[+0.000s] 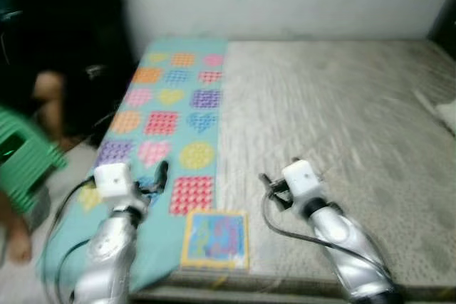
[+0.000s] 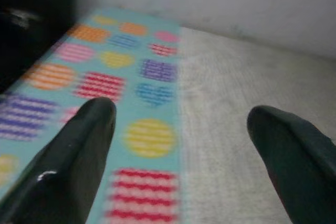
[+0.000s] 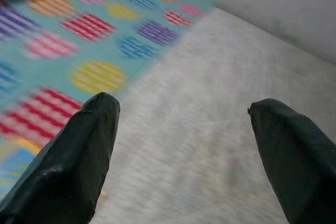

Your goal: Clean up the room

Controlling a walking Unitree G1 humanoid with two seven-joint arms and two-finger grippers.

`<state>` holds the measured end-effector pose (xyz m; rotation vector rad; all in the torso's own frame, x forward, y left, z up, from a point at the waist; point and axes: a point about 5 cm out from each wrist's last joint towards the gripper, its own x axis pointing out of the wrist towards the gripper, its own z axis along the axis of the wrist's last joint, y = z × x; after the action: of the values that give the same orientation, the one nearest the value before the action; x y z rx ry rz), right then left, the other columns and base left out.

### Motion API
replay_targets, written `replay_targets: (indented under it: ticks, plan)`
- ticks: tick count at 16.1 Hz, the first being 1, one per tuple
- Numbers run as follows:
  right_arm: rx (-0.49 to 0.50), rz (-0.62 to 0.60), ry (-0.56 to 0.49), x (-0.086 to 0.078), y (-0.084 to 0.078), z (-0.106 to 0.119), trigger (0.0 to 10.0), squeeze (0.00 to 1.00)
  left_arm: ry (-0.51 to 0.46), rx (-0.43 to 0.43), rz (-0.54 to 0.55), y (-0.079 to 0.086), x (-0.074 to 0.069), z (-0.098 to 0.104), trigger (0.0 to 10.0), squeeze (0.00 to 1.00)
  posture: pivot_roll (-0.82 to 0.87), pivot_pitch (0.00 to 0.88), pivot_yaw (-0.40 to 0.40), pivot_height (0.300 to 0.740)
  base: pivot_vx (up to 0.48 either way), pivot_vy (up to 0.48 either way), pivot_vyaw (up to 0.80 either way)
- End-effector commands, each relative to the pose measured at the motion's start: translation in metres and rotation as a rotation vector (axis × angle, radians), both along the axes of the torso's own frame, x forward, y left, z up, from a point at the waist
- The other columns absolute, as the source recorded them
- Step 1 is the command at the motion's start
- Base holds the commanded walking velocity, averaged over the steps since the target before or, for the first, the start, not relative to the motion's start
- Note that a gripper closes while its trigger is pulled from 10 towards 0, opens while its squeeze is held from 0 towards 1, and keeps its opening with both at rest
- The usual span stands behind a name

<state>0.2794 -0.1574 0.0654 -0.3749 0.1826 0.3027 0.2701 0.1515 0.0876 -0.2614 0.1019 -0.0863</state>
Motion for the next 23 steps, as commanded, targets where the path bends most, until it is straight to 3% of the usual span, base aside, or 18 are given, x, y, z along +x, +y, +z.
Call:
replay_targets:
  ticks: [1,7,12,19,23]
  plan:
    - [0.02,0.019,-0.013,0.0022,0.0079,0.0038,10.0,0.0,0.038,0.037,0.03,0.0112,-0.0053,-0.0065,10.0,0.0,-0.19,0.002,0.041,0.74,0.0,0.0,0.0]
    - [0.025,0.009,-0.004,0.0018,0.006,0.0038,10.0,0.0,0.046,0.021,0.048,0.0132,-0.0046,-0.0073,10.0,0.0,-0.19,0.003,0.041,0.74,0.0,0.0,-0.53]
    - [0.026,0.005,-0.005,0.0005,0.0037,0.0052,10.0,0.0,0.05,0.012,0.043,0.0121,-0.0047,-0.0077,10.0,0.0,-0.2,0.002,0.042,0.74,0.0,0.415,-0.8]
    - [0.016,0.025,-0.007,0.0025,0.0045,0.0059,10.0,0.0,0.053,0.008,0.058,0.0123,-0.0044,-0.0092,10.0,0.0,-0.2,0.0,0.038,0.74,0.0,0.48,0.0]
    - [-0.012,0.045,-0.025,0.0042,0.0067,0.007,10.0,0.0,0.042,0.001,0.058,0.0118,-0.0048,-0.0091,10.0,0.0,-0.2,0.0,0.035,0.74,0.0,0.0,0.0]
